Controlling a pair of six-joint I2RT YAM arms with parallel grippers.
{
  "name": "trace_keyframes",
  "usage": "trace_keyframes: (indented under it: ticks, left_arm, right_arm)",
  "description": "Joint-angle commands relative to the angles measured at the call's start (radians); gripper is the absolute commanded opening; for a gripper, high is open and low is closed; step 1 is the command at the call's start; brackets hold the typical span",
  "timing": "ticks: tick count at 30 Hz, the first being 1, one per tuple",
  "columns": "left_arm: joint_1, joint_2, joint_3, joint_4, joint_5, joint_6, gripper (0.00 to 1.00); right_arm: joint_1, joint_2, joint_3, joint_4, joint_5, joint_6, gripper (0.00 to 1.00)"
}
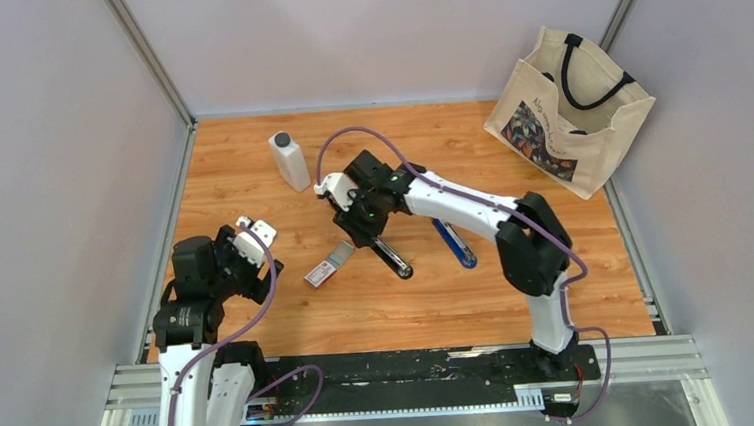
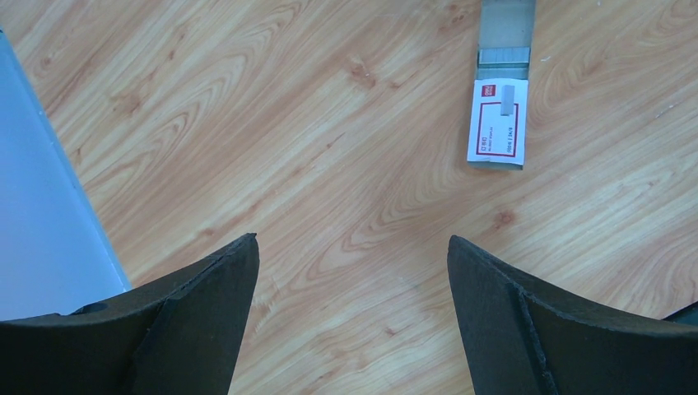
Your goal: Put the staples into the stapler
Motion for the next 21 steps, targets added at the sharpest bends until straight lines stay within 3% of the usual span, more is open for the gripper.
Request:
trace_keyframes:
  ticks: [1, 21]
  left_arm:
    - [0.016, -0.011, -0.004, 0.039, -0.018, -0.021, 0.92]
    - [0.024, -0.032, -0.009, 0.058, -0.023, -0.030, 0.92]
  right_arm:
    - [0.039, 0.134, 0.160, -0.073, -0.030, 0.049, 0.47]
    - [0.106, 0.372, 0.344, -0.067, 0.050, 0.109, 0.42]
